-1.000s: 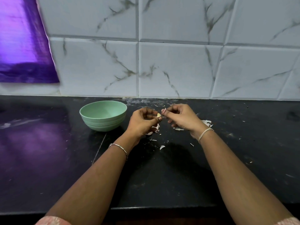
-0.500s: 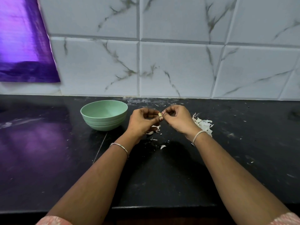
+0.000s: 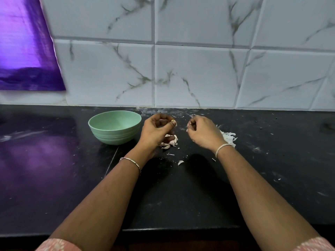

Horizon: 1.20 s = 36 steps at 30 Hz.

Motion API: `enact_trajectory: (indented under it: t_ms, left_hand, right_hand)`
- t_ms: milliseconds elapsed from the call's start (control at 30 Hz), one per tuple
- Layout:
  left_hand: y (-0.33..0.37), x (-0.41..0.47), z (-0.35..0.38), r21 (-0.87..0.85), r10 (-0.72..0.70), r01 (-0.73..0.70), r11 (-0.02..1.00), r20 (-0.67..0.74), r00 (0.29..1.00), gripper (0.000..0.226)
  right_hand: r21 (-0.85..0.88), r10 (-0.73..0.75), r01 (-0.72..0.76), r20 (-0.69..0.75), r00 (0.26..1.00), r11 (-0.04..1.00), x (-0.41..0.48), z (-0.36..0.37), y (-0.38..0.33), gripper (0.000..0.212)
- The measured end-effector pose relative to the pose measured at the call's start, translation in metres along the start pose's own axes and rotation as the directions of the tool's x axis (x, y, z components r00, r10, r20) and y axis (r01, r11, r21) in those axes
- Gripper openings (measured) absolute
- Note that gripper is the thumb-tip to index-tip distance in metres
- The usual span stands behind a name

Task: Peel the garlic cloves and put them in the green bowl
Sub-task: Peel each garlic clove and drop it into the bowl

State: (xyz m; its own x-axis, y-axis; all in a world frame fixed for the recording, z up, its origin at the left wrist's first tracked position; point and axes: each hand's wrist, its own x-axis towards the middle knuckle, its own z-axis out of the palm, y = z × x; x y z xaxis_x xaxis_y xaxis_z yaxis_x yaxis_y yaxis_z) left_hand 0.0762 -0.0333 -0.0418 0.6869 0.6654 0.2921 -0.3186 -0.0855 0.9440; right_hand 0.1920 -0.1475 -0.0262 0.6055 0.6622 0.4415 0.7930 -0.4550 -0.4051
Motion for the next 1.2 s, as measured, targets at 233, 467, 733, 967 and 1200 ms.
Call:
enact_trajectory:
  t_ms: [233, 467, 733, 967, 1200]
  left_hand:
    - [0.001, -0.002, 0.002, -0.055, -0.056, 0.058, 0.997, 0.033, 0.998, 0.009]
    - [0.000, -0.005, 0.002, -0.051, -0.079, 0.083, 0.995, 0.064, 0.995, 0.018]
    - [0.002, -0.005, 0.003, -0.077, -0.106, 0.110, 0.991, 0.054, 0.993, 0.010]
    - [-0.001, -0.001, 0.003, -0.080, -0.101, 0.105, 0.991, 0.059, 0.993, 0.011]
    - [-0.004, 0.000, -0.001, -0.042, -0.028, 0.031, 0.999, 0.065, 0.997, 0.011]
  right_hand:
    - [-0.074, 0.238, -0.240, -0.032, 0.971, 0.968, 0.003, -0.038, 0.048, 0.015]
    - [-0.009, 0.349, -0.359, -0.216, 0.912, 0.933, 0.003, -0.042, 0.057, 0.027]
    - [-0.076, 0.305, -0.325, -0.196, 0.932, 0.943, 0.008, -0.033, 0.060, 0.036]
    - [0.566, 0.164, -0.106, -0.053, 0.985, 0.817, -0.001, -0.018, 0.008, 0.006]
    - [0.790, 0.121, -0.187, 0.143, 0.982, 0.584, -0.009, -0.003, -0.015, 0.005]
